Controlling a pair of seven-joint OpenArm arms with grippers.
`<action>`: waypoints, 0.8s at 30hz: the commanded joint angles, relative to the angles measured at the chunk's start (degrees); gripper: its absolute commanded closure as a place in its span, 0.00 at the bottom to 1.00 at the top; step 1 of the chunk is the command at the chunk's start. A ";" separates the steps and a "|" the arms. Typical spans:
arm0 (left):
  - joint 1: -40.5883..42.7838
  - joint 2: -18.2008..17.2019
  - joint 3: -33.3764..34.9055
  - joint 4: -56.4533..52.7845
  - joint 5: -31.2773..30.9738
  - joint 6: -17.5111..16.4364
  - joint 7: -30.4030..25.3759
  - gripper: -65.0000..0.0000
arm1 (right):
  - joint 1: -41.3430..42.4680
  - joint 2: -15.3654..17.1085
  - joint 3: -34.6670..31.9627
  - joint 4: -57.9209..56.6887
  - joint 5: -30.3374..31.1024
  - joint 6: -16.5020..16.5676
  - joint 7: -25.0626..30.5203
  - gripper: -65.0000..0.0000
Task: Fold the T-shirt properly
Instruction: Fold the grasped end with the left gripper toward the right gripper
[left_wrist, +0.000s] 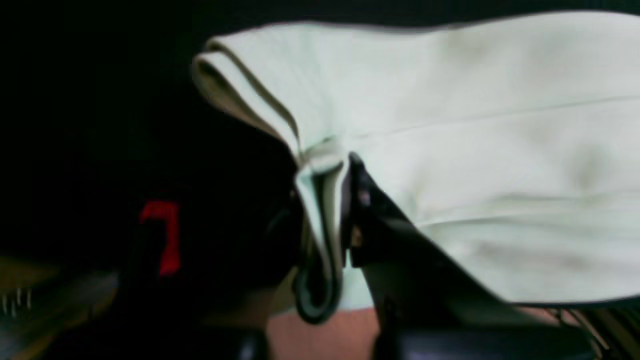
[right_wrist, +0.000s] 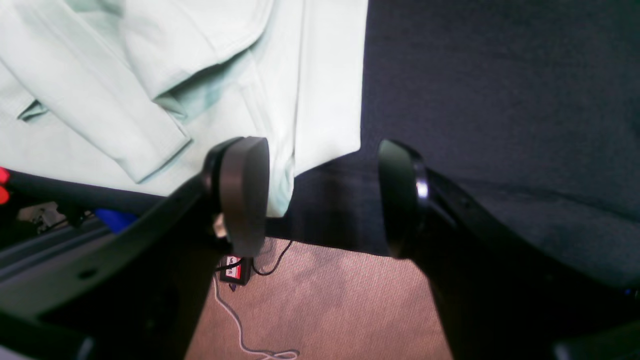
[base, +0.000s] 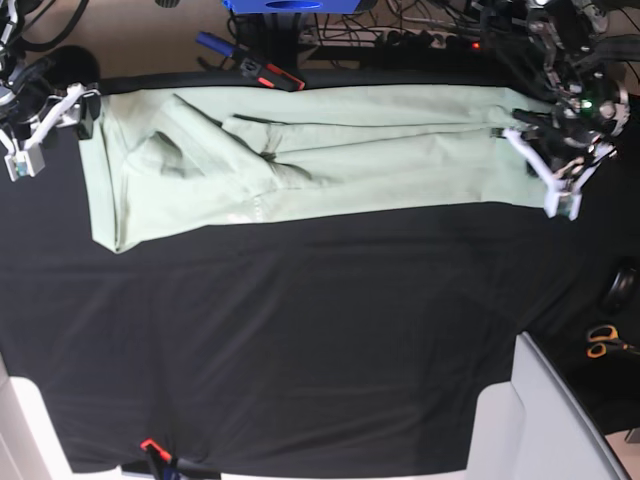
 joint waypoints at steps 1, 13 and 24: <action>0.65 0.77 0.28 2.30 0.43 0.22 1.11 1.00 | -0.18 0.60 0.21 0.98 0.75 0.34 1.12 0.49; 3.99 9.39 0.98 8.72 0.43 0.31 5.24 1.00 | -0.18 0.60 0.21 0.98 0.75 0.34 1.12 0.49; 4.25 10.17 8.28 8.72 -0.27 5.41 5.15 1.00 | -0.18 0.60 0.21 0.98 0.75 0.34 1.12 0.49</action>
